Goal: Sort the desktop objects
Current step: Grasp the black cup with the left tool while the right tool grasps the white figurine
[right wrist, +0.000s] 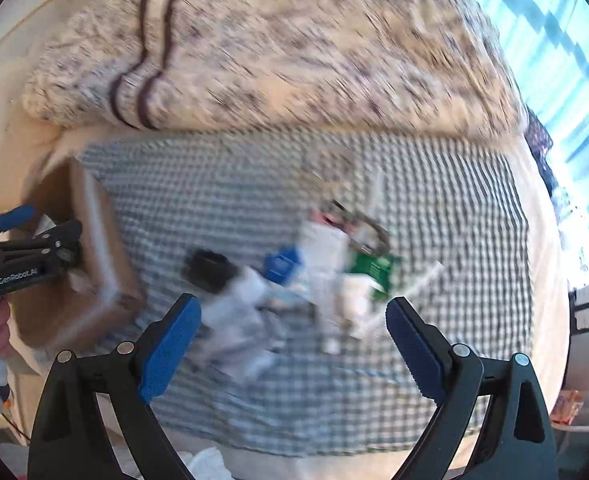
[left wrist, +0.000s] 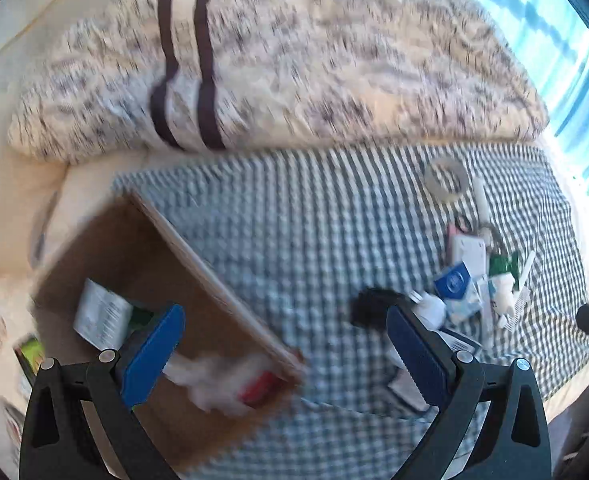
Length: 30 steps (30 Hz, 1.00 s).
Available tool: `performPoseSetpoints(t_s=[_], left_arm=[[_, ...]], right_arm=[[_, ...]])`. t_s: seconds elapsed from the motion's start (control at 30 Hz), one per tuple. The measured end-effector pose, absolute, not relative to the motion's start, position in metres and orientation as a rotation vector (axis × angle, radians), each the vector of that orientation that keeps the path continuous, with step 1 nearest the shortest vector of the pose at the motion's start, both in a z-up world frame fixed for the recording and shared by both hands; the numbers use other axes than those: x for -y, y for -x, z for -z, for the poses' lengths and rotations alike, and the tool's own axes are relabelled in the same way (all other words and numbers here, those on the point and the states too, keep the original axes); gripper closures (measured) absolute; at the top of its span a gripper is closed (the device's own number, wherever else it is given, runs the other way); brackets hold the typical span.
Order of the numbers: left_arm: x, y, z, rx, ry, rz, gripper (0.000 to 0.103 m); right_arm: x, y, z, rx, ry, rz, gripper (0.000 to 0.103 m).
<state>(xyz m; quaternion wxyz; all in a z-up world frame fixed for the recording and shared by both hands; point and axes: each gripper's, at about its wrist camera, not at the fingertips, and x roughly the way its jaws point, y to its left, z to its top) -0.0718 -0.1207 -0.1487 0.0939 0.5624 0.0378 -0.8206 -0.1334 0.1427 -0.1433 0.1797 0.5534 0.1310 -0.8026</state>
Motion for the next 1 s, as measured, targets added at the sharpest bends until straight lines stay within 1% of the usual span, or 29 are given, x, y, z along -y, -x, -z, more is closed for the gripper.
performPoseSetpoints(t_s=[0.13, 0.23, 0.47, 0.6, 0.73, 0.83, 0.93, 1.0], left_arm=[[0.078, 0.068, 0.192, -0.185, -1.764, 2.313, 0.0], [0.055, 0.069, 0.214, -0.241, -1.792, 2.26, 0.0], [0.047, 0.097, 0.258, -0.271, -1.797, 2.141, 0.0], [0.046, 0.116, 0.274, -0.201, -1.717, 2.082, 0.0], [0.048, 0.12, 0.284, -0.339, -1.744, 2.024, 0.0], [0.053, 0.115, 0.288, -0.424, -1.688, 1.962, 0.0], [0.061, 0.117, 0.295, -0.557, -1.646, 1.876, 0.0], [0.061, 0.122, 0.301, -0.587, -1.647, 1.832, 0.0]], right_arm=[[-0.184, 0.152, 0.169, -0.405, -1.614, 2.218, 0.009], [-0.212, 0.161, 0.188, -0.402, -1.648, 2.164, 0.009], [-0.228, 0.184, 0.227, -0.401, -1.691, 2.094, 0.009], [-0.228, 0.197, 0.247, -0.376, -1.703, 2.103, 0.009], [-0.227, 0.21, 0.261, -0.368, -1.731, 2.09, 0.009], [-0.227, 0.219, 0.269, -0.38, -1.739, 2.087, 0.009], [-0.23, 0.225, 0.272, -0.357, -1.754, 2.096, 0.009], [-0.232, 0.226, 0.274, -0.348, -1.76, 2.092, 0.009]])
